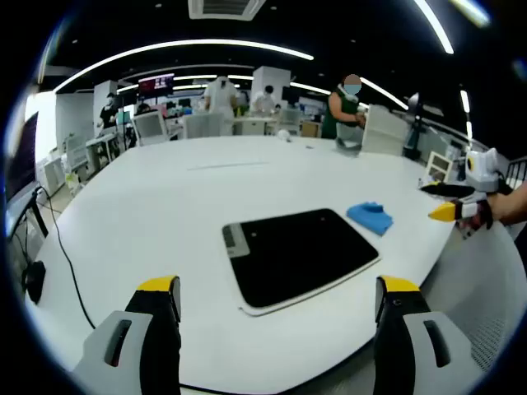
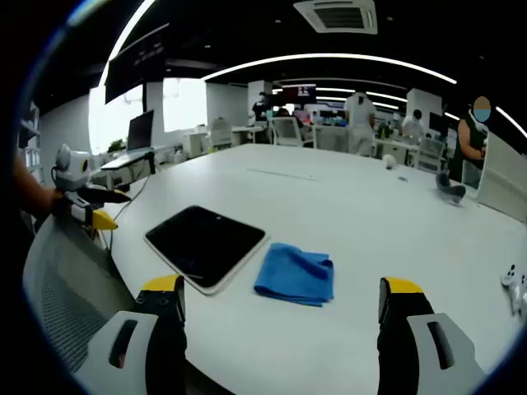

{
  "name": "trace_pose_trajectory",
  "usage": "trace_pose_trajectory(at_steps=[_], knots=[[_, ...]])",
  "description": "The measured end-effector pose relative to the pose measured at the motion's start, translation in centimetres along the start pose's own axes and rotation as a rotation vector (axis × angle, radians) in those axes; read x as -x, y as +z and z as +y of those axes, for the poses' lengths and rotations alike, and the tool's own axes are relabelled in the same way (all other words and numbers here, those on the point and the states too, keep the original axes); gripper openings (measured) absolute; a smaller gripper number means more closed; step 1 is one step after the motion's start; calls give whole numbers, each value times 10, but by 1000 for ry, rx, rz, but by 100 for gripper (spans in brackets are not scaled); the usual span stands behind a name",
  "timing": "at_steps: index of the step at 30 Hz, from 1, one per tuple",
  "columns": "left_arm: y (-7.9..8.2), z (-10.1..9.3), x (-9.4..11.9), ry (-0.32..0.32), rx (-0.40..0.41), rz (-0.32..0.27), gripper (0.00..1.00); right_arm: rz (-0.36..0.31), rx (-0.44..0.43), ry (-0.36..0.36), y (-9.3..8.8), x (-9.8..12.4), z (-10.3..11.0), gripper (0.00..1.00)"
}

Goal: Wipe the mirror surface with the cleaning cloth until all visible marks leave the cleaned area.

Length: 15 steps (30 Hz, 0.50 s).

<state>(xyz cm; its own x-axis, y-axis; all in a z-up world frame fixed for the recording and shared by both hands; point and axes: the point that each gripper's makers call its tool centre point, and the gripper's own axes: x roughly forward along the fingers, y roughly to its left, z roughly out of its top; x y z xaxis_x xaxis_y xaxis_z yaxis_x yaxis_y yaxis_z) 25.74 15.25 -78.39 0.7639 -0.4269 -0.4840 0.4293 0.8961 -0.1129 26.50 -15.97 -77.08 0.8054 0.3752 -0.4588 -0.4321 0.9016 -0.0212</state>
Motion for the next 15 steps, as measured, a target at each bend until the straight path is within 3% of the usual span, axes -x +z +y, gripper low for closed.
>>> trace_pose_trajectory(at_steps=[15], knots=[[-2,-1,0,-2,2,9,98,0,-8,2,-1,0,0,95]])
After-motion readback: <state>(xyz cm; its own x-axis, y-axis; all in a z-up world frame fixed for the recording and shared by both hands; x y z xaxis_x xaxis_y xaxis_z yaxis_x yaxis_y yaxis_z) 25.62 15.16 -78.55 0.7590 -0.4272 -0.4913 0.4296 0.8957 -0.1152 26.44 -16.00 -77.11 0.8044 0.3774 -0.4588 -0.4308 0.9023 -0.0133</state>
